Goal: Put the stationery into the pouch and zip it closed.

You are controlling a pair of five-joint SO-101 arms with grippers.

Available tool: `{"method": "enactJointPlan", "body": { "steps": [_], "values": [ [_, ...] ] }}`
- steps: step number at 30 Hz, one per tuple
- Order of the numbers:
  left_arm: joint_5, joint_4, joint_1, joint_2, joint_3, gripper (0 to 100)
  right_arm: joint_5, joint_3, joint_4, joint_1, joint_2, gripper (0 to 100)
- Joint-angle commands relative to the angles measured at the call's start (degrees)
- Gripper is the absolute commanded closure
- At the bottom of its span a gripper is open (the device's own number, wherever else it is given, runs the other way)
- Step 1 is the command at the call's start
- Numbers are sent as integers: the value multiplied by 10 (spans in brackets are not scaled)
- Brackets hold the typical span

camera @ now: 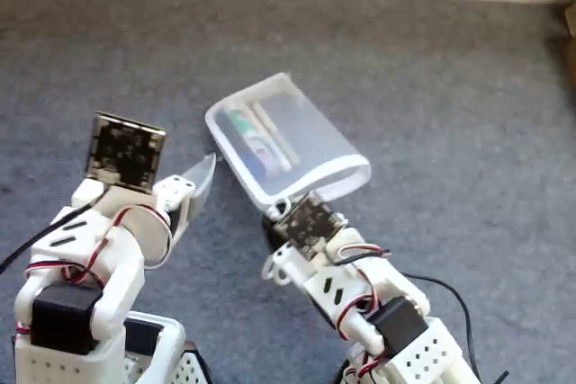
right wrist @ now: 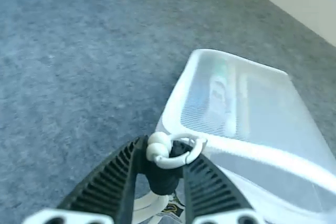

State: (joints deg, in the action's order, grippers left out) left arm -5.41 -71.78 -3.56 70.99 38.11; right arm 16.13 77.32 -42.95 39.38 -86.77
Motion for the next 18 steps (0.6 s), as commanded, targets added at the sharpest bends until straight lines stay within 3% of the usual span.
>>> {"method": "enactJointPlan", "body": {
  "steps": [1,10,18],
  "values": [
    [-38,-22,6,8,-1,765,-8,-65,-17,-22,-13,994],
    [-174,-84,-123,9,-1,764,-47,-113,-44,-22,-13,994],
    [-269,-45,-162,8,75,764,-47,-116,-50,-22,-13,994]
  ]
}}
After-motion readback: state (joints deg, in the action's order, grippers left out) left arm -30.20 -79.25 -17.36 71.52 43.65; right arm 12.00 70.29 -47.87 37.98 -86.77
